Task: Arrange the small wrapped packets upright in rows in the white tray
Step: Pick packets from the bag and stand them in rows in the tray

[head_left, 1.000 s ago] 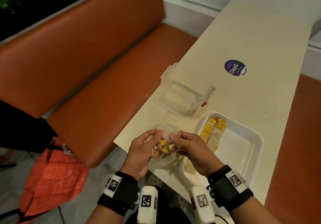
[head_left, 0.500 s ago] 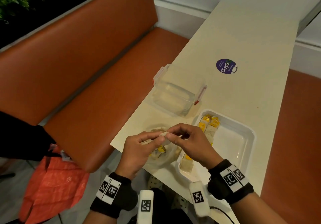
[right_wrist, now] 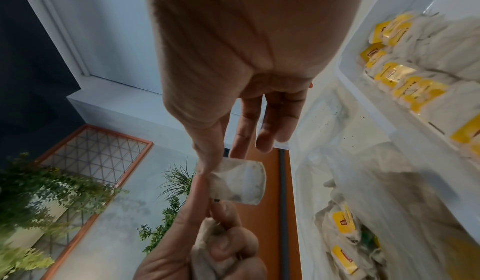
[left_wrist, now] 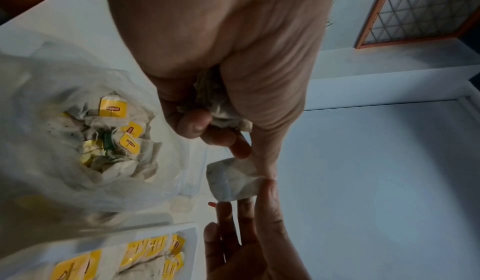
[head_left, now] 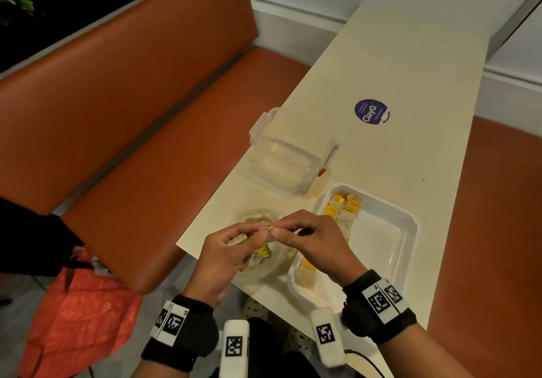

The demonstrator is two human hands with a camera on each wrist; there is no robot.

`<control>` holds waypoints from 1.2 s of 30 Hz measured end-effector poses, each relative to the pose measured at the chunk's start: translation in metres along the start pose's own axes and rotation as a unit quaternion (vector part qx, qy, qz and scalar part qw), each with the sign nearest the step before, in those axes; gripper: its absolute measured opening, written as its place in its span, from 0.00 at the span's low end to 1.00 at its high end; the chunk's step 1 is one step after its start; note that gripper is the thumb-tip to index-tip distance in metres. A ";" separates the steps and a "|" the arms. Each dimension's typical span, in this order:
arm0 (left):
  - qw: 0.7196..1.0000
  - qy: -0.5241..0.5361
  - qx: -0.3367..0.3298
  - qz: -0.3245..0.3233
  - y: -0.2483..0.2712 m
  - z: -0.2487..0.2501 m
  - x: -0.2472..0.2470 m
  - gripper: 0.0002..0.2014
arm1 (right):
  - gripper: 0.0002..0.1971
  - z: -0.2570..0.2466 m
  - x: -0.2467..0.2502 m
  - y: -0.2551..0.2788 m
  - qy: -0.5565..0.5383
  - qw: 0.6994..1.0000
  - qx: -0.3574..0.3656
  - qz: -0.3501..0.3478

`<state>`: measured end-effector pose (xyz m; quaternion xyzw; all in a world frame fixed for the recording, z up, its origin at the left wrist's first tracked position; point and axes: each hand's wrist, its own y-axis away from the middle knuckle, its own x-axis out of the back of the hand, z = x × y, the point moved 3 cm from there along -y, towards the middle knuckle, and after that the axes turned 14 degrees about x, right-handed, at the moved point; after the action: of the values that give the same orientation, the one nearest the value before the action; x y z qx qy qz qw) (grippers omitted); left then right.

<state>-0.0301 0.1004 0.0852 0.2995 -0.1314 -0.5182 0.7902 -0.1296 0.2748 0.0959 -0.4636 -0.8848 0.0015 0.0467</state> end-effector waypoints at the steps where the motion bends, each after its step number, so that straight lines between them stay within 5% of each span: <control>1: 1.000 0.000 0.004 0.002 -0.001 -0.001 0.000 0.11 | 0.07 0.001 0.000 0.001 0.006 1.000 0.000 -0.003; 10: 0.996 0.043 0.075 -0.016 -0.013 -0.013 -0.008 0.18 | 0.04 0.027 0.011 0.015 0.052 0.998 -0.042 0.011; 20: 0.975 0.119 0.187 -0.014 -0.028 -0.039 -0.009 0.21 | 0.05 0.125 0.087 0.070 0.109 0.952 -0.257 0.123; 36: 0.971 0.133 0.200 -0.009 -0.030 -0.039 -0.016 0.18 | 0.06 0.144 0.089 0.055 0.099 0.936 -0.236 0.240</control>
<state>-0.0392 0.1192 0.0382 0.5189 -0.1240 -0.4438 0.7199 -0.1467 0.3848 -0.0427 -0.6573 -0.7131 -0.2427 0.0216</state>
